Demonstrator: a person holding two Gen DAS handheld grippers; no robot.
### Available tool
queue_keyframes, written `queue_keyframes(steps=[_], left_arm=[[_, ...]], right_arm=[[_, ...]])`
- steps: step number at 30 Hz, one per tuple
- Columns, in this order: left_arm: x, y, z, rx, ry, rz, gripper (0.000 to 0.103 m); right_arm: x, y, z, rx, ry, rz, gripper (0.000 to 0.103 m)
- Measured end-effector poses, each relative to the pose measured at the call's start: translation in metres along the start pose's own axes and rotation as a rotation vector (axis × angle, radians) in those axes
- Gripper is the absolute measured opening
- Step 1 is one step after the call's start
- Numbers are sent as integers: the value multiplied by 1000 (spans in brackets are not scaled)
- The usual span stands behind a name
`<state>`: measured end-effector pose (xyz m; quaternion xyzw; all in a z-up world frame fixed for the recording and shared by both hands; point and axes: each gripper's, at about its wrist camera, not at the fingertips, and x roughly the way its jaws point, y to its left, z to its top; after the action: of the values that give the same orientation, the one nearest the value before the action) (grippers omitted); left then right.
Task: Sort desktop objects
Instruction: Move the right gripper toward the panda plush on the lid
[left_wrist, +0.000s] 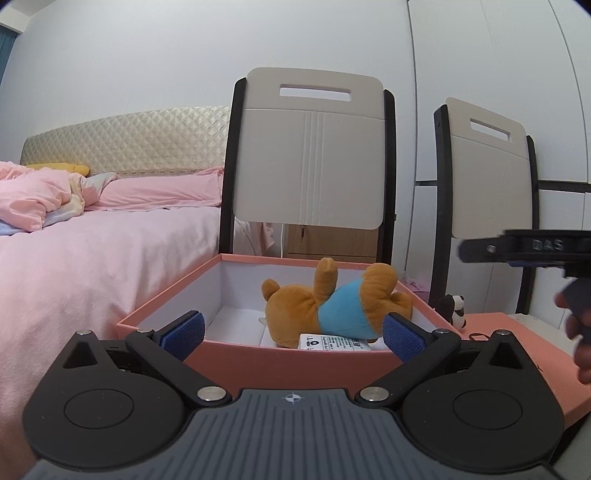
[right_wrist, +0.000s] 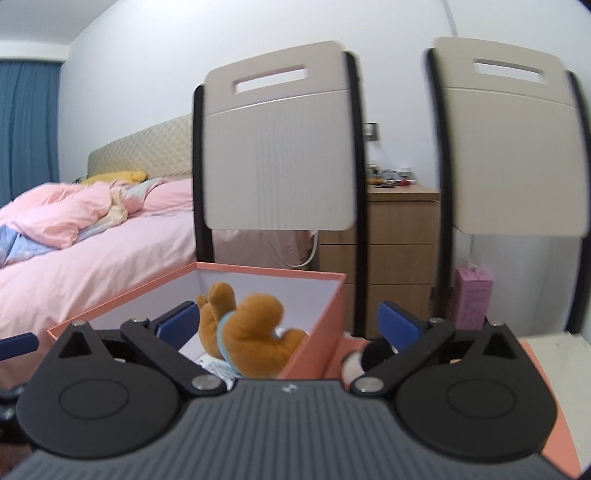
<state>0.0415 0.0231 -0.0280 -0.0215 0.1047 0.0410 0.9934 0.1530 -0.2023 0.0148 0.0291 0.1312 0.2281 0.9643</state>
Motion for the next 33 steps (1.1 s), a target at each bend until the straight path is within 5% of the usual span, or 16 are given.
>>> queue_keyframes(steps=[5,13,33], left_arm=[[-1,-9,-4,30,-17,-8,103],[-4,-23,-11,52,-37,-27,103],[-6,-27,-13,54,-40,-39,103]], right_arm=[[-39,-3,-28,2,-47,-100,103],[-74,0,-61,-40,-66,-127,103],[-71,-6,-80,-9,-4,-180,103]])
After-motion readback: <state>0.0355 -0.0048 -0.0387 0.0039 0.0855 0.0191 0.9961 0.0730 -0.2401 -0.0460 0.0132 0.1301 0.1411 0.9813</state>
